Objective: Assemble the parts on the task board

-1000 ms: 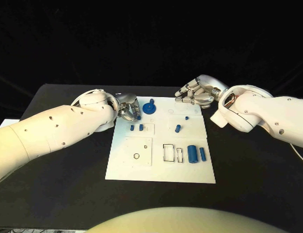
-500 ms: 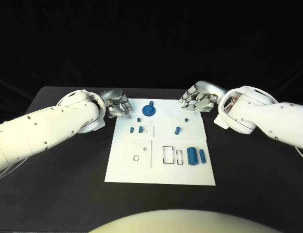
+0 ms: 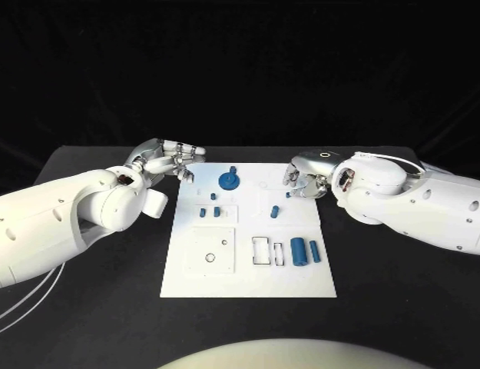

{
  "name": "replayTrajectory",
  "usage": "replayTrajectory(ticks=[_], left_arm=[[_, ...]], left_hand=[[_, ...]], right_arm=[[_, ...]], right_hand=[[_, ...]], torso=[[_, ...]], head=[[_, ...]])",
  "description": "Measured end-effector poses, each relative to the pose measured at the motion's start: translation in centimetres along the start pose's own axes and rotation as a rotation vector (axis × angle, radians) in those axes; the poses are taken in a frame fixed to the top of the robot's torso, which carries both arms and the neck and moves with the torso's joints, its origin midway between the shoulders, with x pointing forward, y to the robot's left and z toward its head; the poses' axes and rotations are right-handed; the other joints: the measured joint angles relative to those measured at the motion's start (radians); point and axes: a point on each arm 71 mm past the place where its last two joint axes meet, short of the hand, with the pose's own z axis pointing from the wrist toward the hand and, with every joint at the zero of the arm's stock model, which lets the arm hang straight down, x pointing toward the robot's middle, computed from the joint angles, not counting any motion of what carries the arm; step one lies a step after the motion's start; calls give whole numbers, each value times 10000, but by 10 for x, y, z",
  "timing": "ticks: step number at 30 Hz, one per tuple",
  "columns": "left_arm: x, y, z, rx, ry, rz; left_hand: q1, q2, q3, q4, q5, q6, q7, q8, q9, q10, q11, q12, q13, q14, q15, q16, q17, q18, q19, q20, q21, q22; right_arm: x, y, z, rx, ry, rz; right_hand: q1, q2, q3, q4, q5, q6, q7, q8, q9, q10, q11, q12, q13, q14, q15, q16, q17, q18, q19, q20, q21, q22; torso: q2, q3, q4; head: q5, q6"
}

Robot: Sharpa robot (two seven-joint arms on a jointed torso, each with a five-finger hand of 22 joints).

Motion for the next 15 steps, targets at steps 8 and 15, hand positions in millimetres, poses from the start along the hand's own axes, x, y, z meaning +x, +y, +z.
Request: replayTrajectory(ticks=[8, 15], left_arm=[[-2, 0, -10, 95, -489, -1812], [0, 1, -14, 149, -633, -2363]], left_hand=[[-27, 27, -86, 32, 0, -1, 0, 35, 0, -1, 0, 41, 9, -74, -6, -69, -163, -1, 0, 0, -36, -47], [-27, 26, -113, 4, 0, 35, -38, 35, -1, -2, 0, 101, 8, -125, -20, -116, -260, -2, 0, 0, -76, -71]], right_arm=[[5, 1, 3, 85, 154, -609], [13, 1, 6, 137, 336, -754]], right_hand=[[-50, -50, 80, -25, -1, 0, 0, -90, -13, -85, -10, -159, -356, 1, 0, -82, -73, 0, 0, 0, -64, -66], [-50, -50, 277, -57, -108, 95, 8, -97, -13, -85, -11, -200, -643, 1, -1, -135, -114, 0, 6, -7, -64, -77]], torso=[[5, -6, -15], [18, 6, -12]], head=[[-11, 49], [7, 53]])
